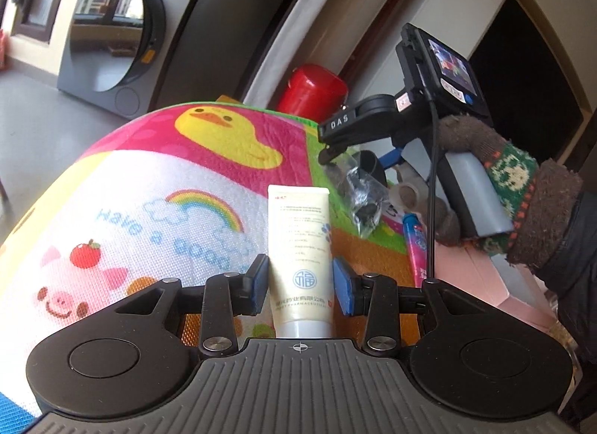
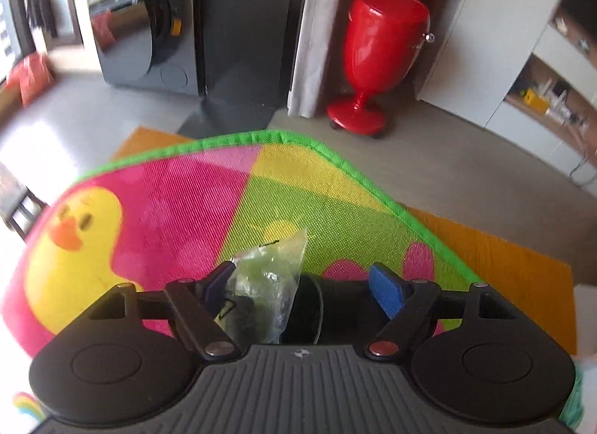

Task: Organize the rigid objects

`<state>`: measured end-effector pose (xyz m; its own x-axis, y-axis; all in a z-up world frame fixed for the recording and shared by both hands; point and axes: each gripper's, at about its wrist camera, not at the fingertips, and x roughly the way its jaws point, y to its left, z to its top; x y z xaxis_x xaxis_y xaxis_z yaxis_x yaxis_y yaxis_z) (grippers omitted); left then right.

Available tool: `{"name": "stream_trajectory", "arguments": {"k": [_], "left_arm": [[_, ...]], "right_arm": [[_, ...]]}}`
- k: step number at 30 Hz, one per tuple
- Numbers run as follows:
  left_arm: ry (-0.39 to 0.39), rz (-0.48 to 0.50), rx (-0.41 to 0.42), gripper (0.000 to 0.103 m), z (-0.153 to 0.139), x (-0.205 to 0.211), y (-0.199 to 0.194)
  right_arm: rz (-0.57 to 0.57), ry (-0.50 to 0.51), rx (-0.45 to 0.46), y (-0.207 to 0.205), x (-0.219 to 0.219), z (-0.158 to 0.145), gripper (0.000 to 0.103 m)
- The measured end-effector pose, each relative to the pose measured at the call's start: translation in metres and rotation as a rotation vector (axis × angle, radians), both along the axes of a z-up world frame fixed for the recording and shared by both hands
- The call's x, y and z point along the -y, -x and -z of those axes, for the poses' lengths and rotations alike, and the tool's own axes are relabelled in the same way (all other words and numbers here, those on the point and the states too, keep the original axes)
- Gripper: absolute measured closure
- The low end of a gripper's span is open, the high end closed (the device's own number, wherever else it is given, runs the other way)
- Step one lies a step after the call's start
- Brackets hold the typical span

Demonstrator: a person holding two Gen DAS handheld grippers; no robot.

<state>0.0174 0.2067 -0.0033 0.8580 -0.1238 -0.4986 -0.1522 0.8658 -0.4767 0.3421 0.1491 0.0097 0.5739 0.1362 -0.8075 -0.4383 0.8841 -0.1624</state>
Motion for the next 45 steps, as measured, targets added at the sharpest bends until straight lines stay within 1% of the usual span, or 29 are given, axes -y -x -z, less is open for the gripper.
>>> {"name": "stream_trajectory", "arguments": {"k": [3,8,9,12,13,15,16,18,19,20,21,22,23,25,28,30,32,33,36,41,43,45], "left_arm": [[0.017,-0.007,0.002,0.061,-0.001,-0.002,0.002],[0.049,-0.015,0.006,0.061,0.000,-0.004,0.009],[0.051,-0.015,0.005,0.061,0.000,-0.004,0.010],[0.046,-0.010,0.005,0.061,-0.002,-0.002,0.010],[0.045,-0.003,0.002,0.061,-0.002,-0.001,0.009],[0.031,0.012,-0.003,0.061,-0.002,0.003,0.008],[0.025,0.020,-0.004,0.061,-0.002,0.004,0.007],[0.011,0.027,-0.006,0.061,-0.002,0.005,0.004],[0.010,0.029,-0.007,0.061,-0.002,0.006,0.003],[0.013,0.030,-0.007,0.061,-0.001,0.006,0.003],[0.016,0.030,-0.007,0.061,-0.001,0.005,0.003],[0.019,0.030,-0.007,0.061,-0.001,0.005,0.002],[0.022,0.030,-0.007,0.061,-0.001,0.004,0.002],[0.024,0.031,-0.006,0.061,-0.001,0.004,0.003],[0.031,0.032,-0.005,0.061,-0.001,0.002,0.003],[0.039,0.033,-0.005,0.061,0.000,0.000,0.003],[0.046,0.033,-0.004,0.061,0.000,-0.001,0.003],[0.049,0.033,-0.004,0.061,0.000,-0.002,0.003],[0.052,0.034,-0.004,0.061,0.000,-0.002,0.003],[0.047,0.038,-0.004,0.061,0.001,-0.001,0.002],[0.035,0.049,-0.005,0.061,0.000,0.002,0.002],[0.018,0.067,-0.011,0.061,-0.002,0.008,0.001]], "right_arm": [[-0.115,0.067,-0.003,0.026,-0.006,0.000,0.035],[-0.280,0.094,-0.056,0.096,0.009,-0.003,0.036],[-0.315,0.096,-0.080,0.110,0.014,-0.005,0.036],[-0.427,0.083,-0.212,0.141,0.023,-0.016,0.035],[-0.424,0.080,-0.218,0.145,0.026,-0.024,0.038],[-0.418,0.061,-0.166,0.143,0.033,-0.042,0.032],[-0.393,0.057,-0.127,0.138,0.036,-0.050,0.031],[-0.296,0.072,-0.056,0.114,0.040,-0.060,0.031],[-0.243,0.104,-0.021,0.102,0.041,-0.060,0.033],[-0.198,0.156,0.007,0.088,0.039,-0.056,0.053],[-0.163,0.219,0.016,0.074,0.038,-0.048,0.082],[-0.126,0.267,0.016,0.060,0.040,-0.040,0.090],[-0.093,0.301,0.020,0.050,0.039,-0.033,0.092],[-0.062,0.387,0.038,0.035,0.033,-0.017,0.092],[-0.093,0.493,0.069,0.034,0.022,0.006,0.093],[-0.114,0.541,0.048,0.040,0.016,0.018,0.093],[-0.151,0.560,0.034,0.054,0.014,0.024,0.093],[-0.177,0.554,0.015,0.064,0.015,0.024,0.093],[-0.254,0.542,0.008,0.105,0.022,0.023,0.093],[-0.329,0.371,-0.115,0.168,0.058,0.002,0.093],[-0.369,0.316,-0.118,0.196,0.072,-0.001,0.093],[-0.386,0.277,-0.087,0.217,0.087,-0.006,0.093]]}}
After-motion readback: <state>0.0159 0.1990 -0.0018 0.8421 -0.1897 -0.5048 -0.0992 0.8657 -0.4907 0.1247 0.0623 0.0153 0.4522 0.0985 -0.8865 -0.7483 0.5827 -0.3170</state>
